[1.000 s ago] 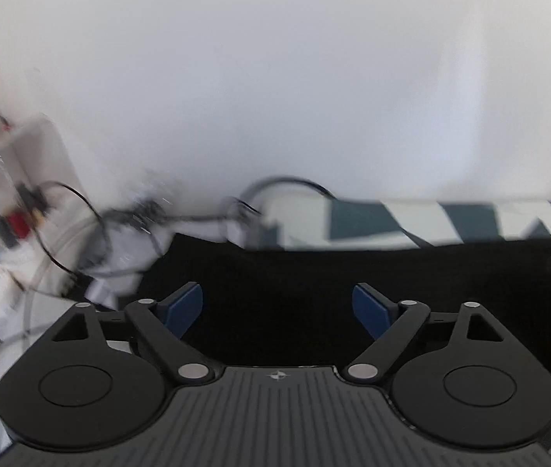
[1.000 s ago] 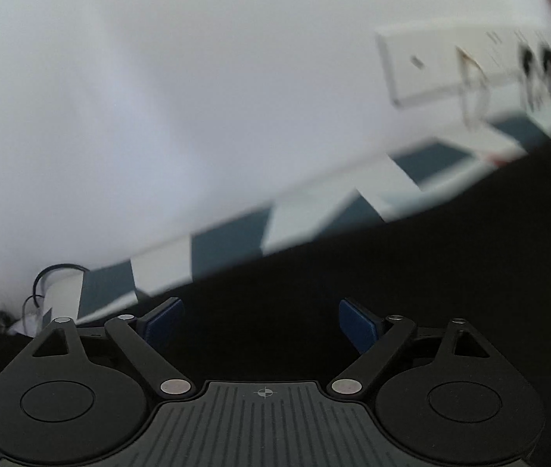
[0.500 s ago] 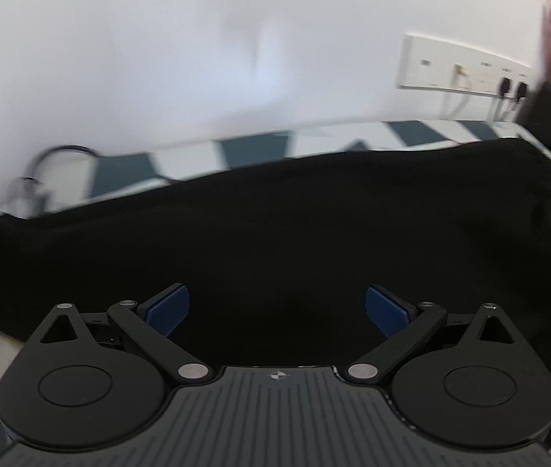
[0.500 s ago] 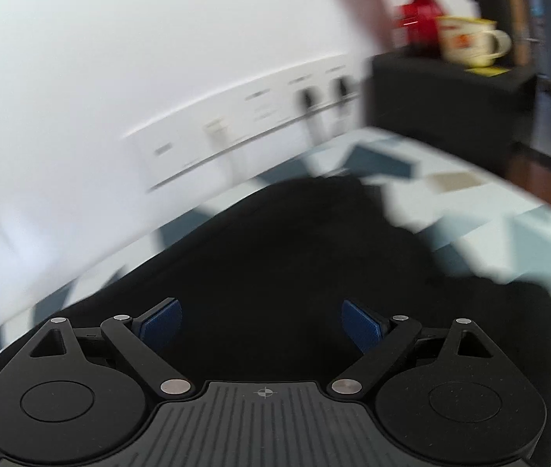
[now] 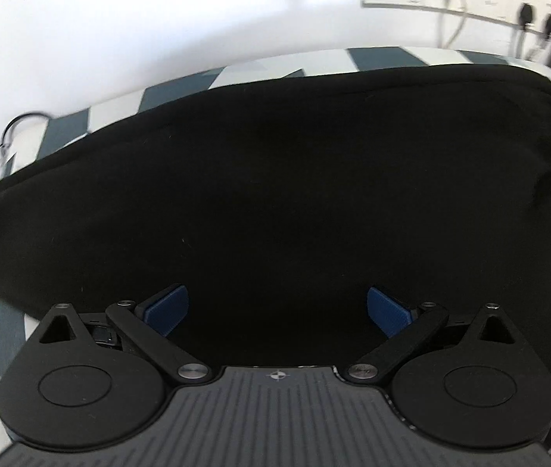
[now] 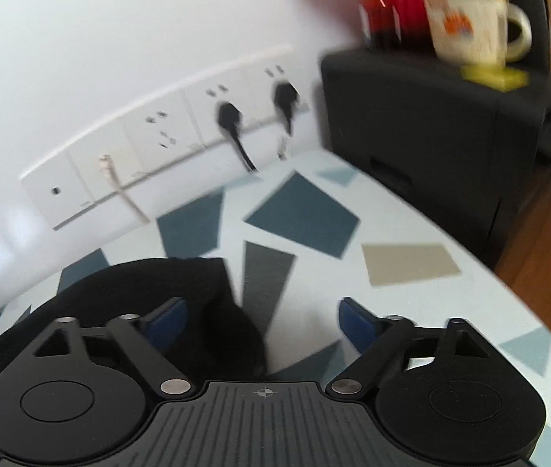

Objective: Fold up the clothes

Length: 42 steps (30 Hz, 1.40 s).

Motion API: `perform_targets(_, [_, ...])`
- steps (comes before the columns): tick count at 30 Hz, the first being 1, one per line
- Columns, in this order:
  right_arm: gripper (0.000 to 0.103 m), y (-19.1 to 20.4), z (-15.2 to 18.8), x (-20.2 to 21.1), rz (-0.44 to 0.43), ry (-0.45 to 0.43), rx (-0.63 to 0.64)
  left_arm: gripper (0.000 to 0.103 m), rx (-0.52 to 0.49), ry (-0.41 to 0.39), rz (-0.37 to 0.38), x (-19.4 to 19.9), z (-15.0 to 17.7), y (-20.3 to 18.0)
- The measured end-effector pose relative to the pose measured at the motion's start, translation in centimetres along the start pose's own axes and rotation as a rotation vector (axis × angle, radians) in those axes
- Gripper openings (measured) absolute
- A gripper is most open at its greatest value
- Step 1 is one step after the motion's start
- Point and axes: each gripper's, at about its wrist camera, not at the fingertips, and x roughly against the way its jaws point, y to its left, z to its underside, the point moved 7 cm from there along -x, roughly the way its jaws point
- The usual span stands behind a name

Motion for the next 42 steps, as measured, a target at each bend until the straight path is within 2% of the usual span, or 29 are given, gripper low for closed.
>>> perform_targets(1, [0.059,-0.8,0.3,-0.7,-0.011,0.036,-0.024,0.101,0.017,0.016,-0.017,0.0,0.0,-0.3])
perform_targets(2, [0.054,-0.8,0.8,-1.2,-0.03,0.067,-0.031,0.101,0.032,0.025,-0.028,0.3,-0.1,-0.8])
perform_targets(5, [0.055,-1.0,2.1,-2.6,-0.088,0.159,-0.05,0.101,0.066,0.045,-0.041,0.9,-0.3,-2.7])
perform_targets(7, [0.053,-0.5,2.7,-2.7,-0.087,0.166,-0.005,0.101,0.074,0.048,-0.024,1.4,-0.5,-4.3])
perform_targets(9, [0.045,-0.4,3.1,-2.8,-0.107,0.179,0.003,0.101,0.077,0.067,-0.003,1.4,-0.5,-5.8])
perform_targets(12, [0.028,-1.5,3.4,-3.0,-0.163,0.218,-0.089,0.101,0.094,0.103,0.016,1.2,-0.2,-7.8])
perform_targets(13, [0.013,-1.9,3.4,-3.0,-0.178,0.228,-0.126,0.102,0.105,0.114,0.016,1.2,-0.1,-8.3])
perform_targets(14, [0.004,-2.5,3.5,-2.9,-0.173,0.227,-0.135,0.102,0.109,0.111,0.012,1.2,0.0,-8.7])
perform_targets(15, [0.003,-3.0,3.6,-2.7,-0.168,0.227,-0.144,0.102,0.092,0.106,-0.002,1.3,0.1,-9.2])
perform_targets(19, [0.003,-5.0,3.5,-1.2,-0.123,0.184,-0.123,0.102,0.018,0.088,-0.056,1.8,0.4,-10.9])
perform_targets(22, [0.004,-5.9,3.5,0.2,-0.07,0.177,-0.086,0.102,0.018,0.093,-0.057,1.7,0.6,-11.5])
perform_targets(24, [0.017,-6.4,3.4,0.9,-0.011,0.159,-0.053,0.102,0.031,0.088,-0.038,1.6,1.1,-11.3])
perform_targets(25, [0.031,-6.7,3.3,1.3,0.017,0.143,-0.039,0.103,0.04,0.083,-0.024,1.5,1.3,-11.1])
perform_targets(26, [0.035,-7.0,3.1,1.6,0.042,0.126,-0.025,0.103,0.053,0.078,-0.009,1.4,1.5,-10.8])
perform_targets(28, [0.037,-6.7,2.9,1.4,0.033,0.107,0.018,0.103,0.078,0.069,0.022,1.1,1.8,-10.1])
perform_targets(31, [0.05,-5.6,2.8,0.1,0.027,0.113,0.099,0.103,0.082,0.068,0.041,1.1,2.0,-9.6])
perform_targets(36, [0.05,-3.7,2.6,-2.1,0.018,0.124,0.233,0.103,0.123,0.027,0.036,1.1,2.6,-9.3])
perform_targets(37, [0.055,-3.4,2.5,-2.5,0.016,0.126,0.259,0.103,0.137,0.018,0.029,1.2,2.7,-9.3])
perform_targets(39, [0.063,-2.7,1.9,-3.4,0.001,0.126,0.266,0.103,0.147,0.009,0.02,1.3,2.9,-9.3])
perform_targets(42, [0.062,-1.7,1.0,-4.4,-0.032,0.158,0.265,0.103,0.137,0.004,0.023,1.2,2.8,-9.6])
